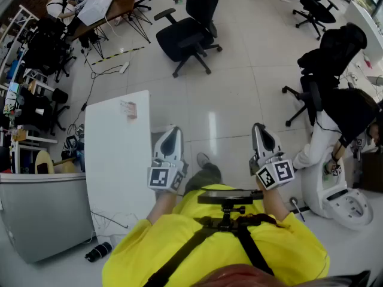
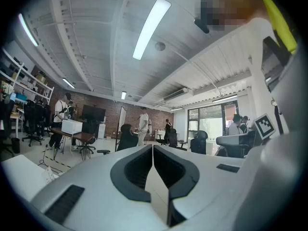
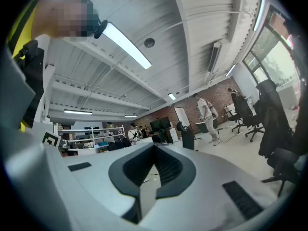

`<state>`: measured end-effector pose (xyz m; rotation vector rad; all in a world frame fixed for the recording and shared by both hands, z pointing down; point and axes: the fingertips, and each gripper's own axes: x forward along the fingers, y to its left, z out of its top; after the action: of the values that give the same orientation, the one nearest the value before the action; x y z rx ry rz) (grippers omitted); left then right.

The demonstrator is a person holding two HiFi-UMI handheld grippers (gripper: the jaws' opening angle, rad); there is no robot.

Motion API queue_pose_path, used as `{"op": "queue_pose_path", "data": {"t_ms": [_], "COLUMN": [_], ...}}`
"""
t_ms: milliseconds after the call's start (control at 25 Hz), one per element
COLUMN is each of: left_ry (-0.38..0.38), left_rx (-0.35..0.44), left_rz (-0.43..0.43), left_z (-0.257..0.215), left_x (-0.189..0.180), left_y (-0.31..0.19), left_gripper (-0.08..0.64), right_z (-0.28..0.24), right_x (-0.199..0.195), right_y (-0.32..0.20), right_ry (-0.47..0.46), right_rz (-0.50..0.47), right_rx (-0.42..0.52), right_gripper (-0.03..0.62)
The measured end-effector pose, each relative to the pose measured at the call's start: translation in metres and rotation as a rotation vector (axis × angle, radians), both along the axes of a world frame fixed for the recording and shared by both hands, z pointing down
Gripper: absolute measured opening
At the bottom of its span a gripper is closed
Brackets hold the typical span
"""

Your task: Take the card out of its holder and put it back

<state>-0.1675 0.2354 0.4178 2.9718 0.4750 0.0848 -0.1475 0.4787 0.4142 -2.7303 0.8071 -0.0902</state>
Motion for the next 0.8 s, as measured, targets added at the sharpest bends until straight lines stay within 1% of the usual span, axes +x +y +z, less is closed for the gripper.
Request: {"op": "queue_pose_path", "data": {"t_ms": [120,200,240,360,480,560,640,680,800], "left_ry": [0.042,0.050,0.050,0.035,0.020,0.004,-0.014,-0.018,-0.021], "left_rx": [0.018,0.006,0.002,0.006,0.016,0.021,0.010,0.004,-0.003], "left_rz": [0.017,0.019,0.015,-0.007,-0.041,-0.082,-0.138,-0.170,-0.296], "left_z": [-0.022,-0.029,-0.031,-0.031,-0.026,-0.017,-0.010,-0.009,-0.010], "left_x": [0.042,0.070,0.083,0.116,0.144,0.166,0.191,0.203,0.240], "left_y": [-0.046,-0.068,-0.078,-0.101,-0.118,-0.132,-0.145,-0.151,-0.177], "left_gripper": [0.009,0.009,0.009,0.009,0.009,0.009,0.009,0.009,0.009], "right_z": [-0.015,-0.019,-0.021,-0.029,-0.030,-0.020,-0.009,-0.005,0.000], "right_x": [0.037,0.069,0.085,0.123,0.155,0.185,0.222,0.242,0.308], "right_y": [-0.053,-0.078,-0.087,-0.116,-0.139,-0.151,-0.164,-0.172,-0.214], "right_ry": [0.045,0.048,0.043,0.049,0.069,0.049,0.019,0.013,0.025], "right_rz": [-0.022,-0.029,-0.029,-0.033,-0.065,-0.092,-0.144,-0.185,-0.352], "right_rx": [-0.034,-0.050,-0.043,-0.035,-0.088,-0.104,-0.097,-0.093,-0.078], "right_gripper": [0.003,0.003,0.003,0.003,0.003,0.003,0.003,0.003,0.003]}}
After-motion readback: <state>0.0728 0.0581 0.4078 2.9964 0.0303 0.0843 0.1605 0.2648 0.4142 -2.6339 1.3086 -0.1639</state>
